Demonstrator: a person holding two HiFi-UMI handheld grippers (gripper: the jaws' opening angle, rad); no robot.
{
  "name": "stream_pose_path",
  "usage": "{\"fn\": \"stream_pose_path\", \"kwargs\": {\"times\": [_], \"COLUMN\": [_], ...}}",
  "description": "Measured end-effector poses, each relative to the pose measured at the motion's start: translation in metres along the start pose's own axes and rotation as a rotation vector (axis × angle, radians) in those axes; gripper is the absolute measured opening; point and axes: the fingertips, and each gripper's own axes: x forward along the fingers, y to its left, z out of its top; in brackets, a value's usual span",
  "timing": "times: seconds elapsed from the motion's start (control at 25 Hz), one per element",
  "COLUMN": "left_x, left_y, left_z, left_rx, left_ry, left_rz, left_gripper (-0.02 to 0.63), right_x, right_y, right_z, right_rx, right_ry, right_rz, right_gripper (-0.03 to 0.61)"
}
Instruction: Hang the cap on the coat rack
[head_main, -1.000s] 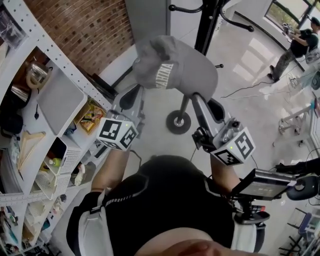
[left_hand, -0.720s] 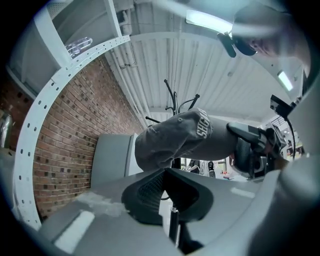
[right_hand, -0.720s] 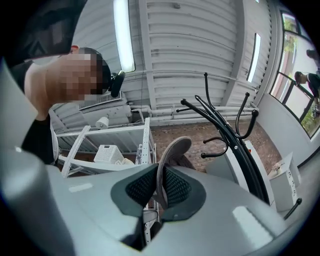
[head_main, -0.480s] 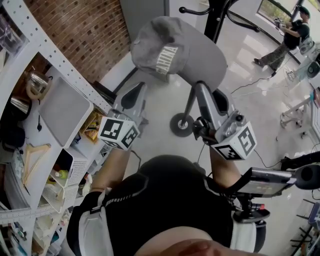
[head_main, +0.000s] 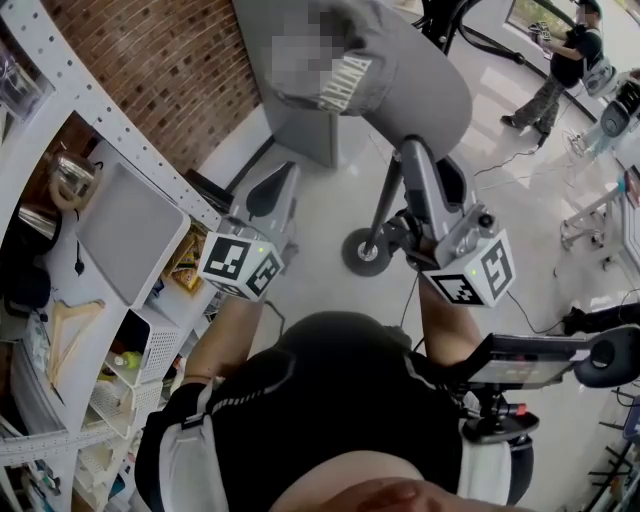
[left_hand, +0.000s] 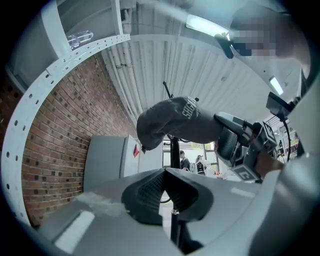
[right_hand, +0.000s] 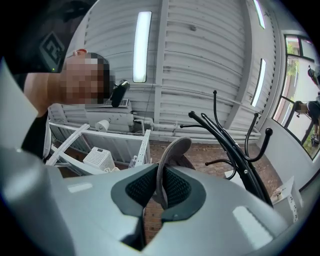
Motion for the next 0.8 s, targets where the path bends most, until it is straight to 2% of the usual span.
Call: {"fn": "stream_pose_path", "kwargs": {"times": [0.48,0.8], "left_x": [-0.006,0.0], "left_y": [-0.004,-0.016], "left_z": [-0.006,-0.012], "left_rx": [0.0,-0.017], "left_ry": [0.007,0.012], "left_rz": [-0.015,-0.054], "left_gripper": [0.003,0.003], "right_x": [-0.004,-0.029], "right_y": [-0.021,-0.028], "right_z": [0.022,0.025], "right_rx": [-0.035,-0.049], "right_ry": [-0.103,-0.103], "right_rz": [-0.062,-0.134], "right_gripper": [0.031,0.031]}}
